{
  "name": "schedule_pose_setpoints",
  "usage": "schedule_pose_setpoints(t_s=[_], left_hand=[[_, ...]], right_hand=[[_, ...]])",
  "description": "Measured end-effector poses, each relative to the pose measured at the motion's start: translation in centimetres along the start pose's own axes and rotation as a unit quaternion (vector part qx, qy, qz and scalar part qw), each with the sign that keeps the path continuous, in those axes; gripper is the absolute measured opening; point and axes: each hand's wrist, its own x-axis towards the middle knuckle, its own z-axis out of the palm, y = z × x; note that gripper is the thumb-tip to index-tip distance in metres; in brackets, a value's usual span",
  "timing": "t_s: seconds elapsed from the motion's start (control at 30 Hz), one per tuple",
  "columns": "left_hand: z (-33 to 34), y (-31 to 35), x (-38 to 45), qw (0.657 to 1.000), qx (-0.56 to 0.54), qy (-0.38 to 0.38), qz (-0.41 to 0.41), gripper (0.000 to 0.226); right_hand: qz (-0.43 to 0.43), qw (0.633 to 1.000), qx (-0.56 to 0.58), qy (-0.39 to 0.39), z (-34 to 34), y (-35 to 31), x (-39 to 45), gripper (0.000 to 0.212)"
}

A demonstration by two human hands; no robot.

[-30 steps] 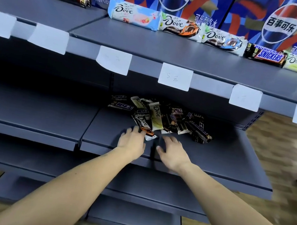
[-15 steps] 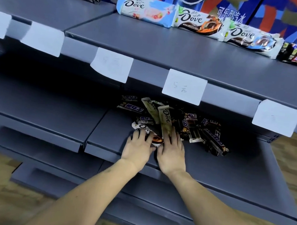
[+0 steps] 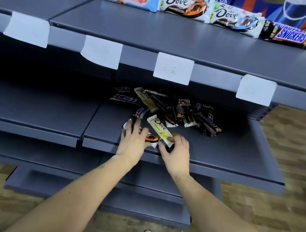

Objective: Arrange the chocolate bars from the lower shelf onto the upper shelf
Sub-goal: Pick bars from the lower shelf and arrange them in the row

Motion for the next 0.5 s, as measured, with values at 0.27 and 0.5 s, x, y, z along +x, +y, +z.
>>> schedule_pose_setpoints(t_s=[0.27,0.5], left_hand=[[-0.8,-0.7,-1.0,0.999,0.038,-0.016,0.027,0.061],[-1.7,-1.3,-0.9,0.996,0.067,-0.033,0.042,0.059]], right_hand=[[0.071,0.996,0.053,0.015,-1.0,0.1,-0.2,0.038],[0.08,0.996,0.029,-0.04,-1.3,0.7,0.2,0.057]])
